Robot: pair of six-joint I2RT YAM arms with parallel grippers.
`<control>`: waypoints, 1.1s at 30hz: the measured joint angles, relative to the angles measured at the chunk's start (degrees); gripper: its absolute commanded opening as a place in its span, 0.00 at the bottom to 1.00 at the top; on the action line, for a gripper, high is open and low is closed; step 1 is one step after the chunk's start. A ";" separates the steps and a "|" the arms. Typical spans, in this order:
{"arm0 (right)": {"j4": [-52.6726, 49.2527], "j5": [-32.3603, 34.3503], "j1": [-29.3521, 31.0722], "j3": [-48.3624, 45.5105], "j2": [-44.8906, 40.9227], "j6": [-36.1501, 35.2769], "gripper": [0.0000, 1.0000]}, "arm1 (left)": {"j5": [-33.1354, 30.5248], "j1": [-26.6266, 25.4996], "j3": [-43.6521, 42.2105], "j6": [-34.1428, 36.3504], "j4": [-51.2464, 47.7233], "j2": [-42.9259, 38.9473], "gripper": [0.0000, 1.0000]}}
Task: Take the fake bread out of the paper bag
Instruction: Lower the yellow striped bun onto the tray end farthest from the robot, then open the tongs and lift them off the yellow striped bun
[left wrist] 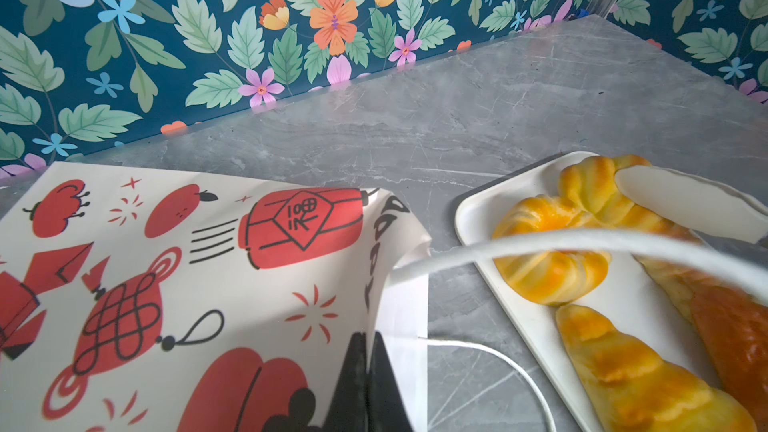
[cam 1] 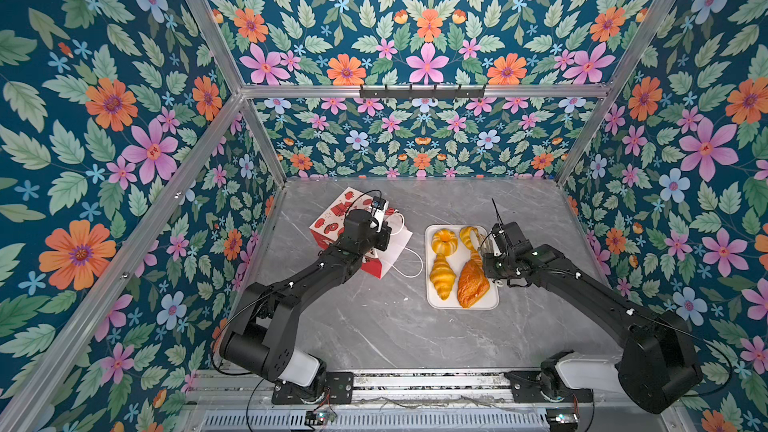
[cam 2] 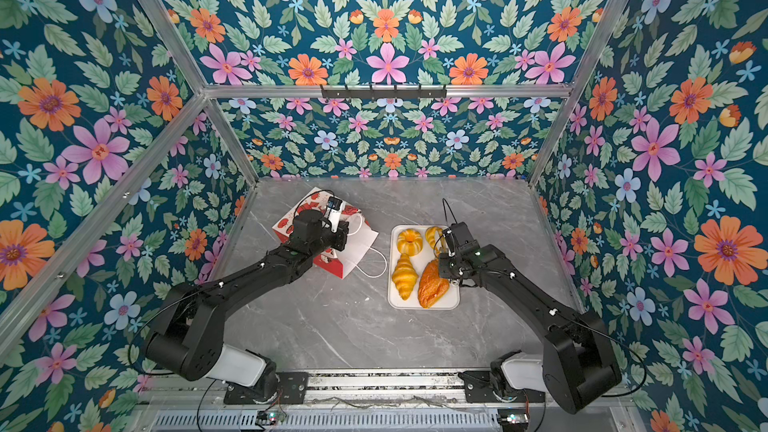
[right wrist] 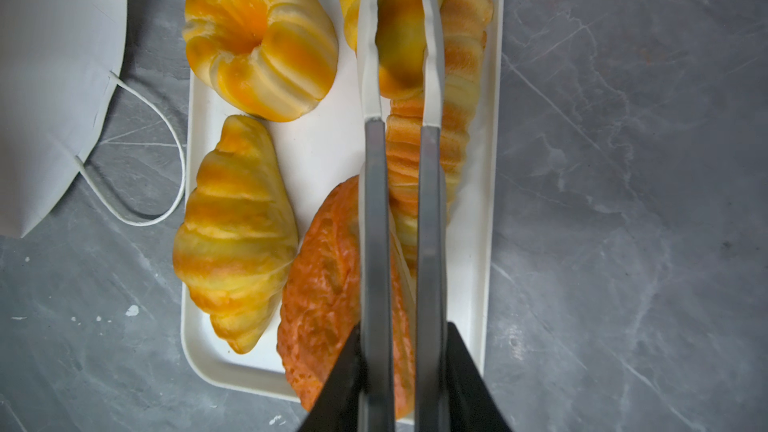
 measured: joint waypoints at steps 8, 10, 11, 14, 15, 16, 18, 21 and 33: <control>0.44 -1.62 -0.13 2.62 0.39 0.76 0.20 | 0.15 0.04 0.00 -0.17 0.00 -0.11 0.00; 0.81 -1.70 -0.09 3.37 1.73 0.76 0.20 | 0.15 0.04 0.00 -0.20 0.02 -0.11 0.00; 1.05 -1.86 -0.09 3.58 2.45 0.76 0.20 | 0.17 0.04 0.00 -0.20 0.00 -0.11 0.00; 1.99 -2.93 -0.13 3.61 4.50 0.79 0.19 | 0.17 0.04 -0.11 -0.20 0.02 -0.17 0.00; 2.38 -2.99 -0.11 3.43 5.01 0.81 0.19 | 0.17 0.04 -0.20 -0.22 0.00 -0.24 0.00; 2.78 -3.32 -0.13 3.17 5.38 0.85 0.19 | 0.17 0.04 -0.31 -0.22 0.02 -0.33 0.00; 3.67 -3.61 -0.13 2.36 5.68 1.29 0.19 | 0.17 0.04 -0.44 -0.22 0.04 -0.44 0.00; 4.85 -4.09 -0.13 1.22 5.81 2.05 0.19 | 0.15 0.04 -0.50 -0.22 0.00 -0.44 0.00; 4.85 -4.85 -0.09 -0.87 1.97 3.43 0.41 | 0.48 0.09 -0.46 -0.42 0.04 -0.15 0.00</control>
